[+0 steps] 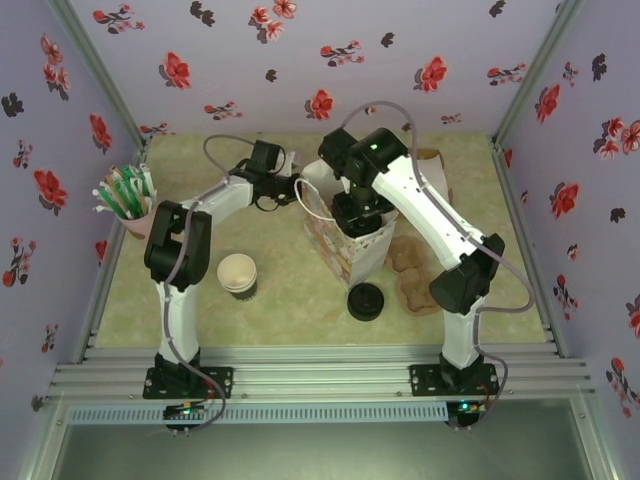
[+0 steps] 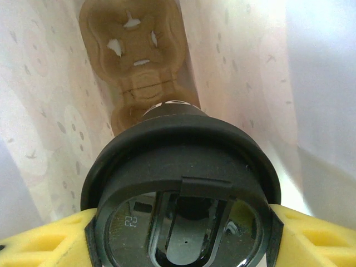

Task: Pack the takeout coffee

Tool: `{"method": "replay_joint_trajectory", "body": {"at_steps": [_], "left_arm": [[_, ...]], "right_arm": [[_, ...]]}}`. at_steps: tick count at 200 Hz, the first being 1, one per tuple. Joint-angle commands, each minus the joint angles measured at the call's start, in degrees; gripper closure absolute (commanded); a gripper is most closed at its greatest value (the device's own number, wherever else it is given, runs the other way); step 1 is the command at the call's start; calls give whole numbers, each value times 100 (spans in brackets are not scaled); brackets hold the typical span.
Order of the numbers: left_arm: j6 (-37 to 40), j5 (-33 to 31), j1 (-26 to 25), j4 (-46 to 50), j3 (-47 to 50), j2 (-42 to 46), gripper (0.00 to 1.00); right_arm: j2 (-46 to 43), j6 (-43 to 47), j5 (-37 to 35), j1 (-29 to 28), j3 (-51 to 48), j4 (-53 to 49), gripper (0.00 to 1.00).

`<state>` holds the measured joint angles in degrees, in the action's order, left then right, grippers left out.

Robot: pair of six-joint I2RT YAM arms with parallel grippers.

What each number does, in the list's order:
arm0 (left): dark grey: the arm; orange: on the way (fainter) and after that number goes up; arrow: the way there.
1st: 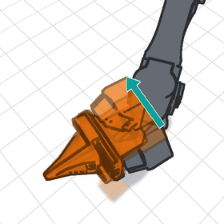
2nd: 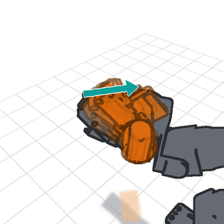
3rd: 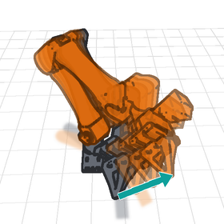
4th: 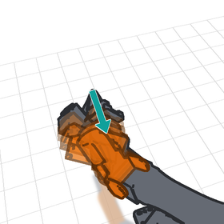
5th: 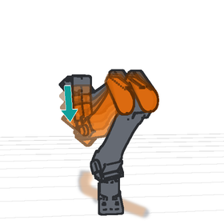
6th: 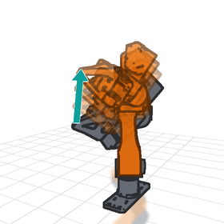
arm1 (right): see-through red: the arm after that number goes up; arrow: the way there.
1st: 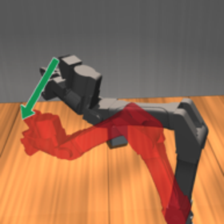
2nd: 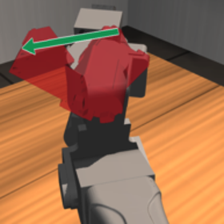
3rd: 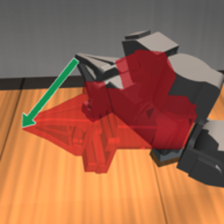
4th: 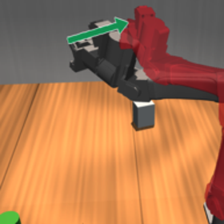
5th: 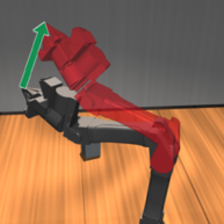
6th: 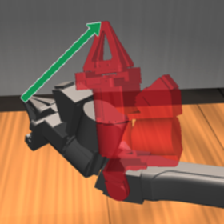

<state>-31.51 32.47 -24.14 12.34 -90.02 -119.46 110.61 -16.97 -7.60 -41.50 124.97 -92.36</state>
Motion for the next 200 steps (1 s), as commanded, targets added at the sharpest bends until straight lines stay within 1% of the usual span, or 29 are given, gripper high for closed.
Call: {"method": "replay_joint_trajectory", "body": {"at_steps": [1, 31, 80, 134, 200], "left_arm": [[-11, 163, -73, -179, 80, 280, 21], [-28, 189, -132, -242, 158, 315, 21], [-46, 208, -196, -344, 332, 375, 21], [-118, 207, -136, -472, 454, 387, 21], [-166, 207, -10, -555, 511, 454, 19]], "right_arm": [[-208, -58, 93, 36, -207, -743, 32], [-240, -61, 84, 36, -417, -736, 32], [-85, -43, 78, 42, -467, -707, 32], [175, -9, 73, 42, -430, -654, 32], [436, 27, 102, 36, -267, -622, 33]]}}
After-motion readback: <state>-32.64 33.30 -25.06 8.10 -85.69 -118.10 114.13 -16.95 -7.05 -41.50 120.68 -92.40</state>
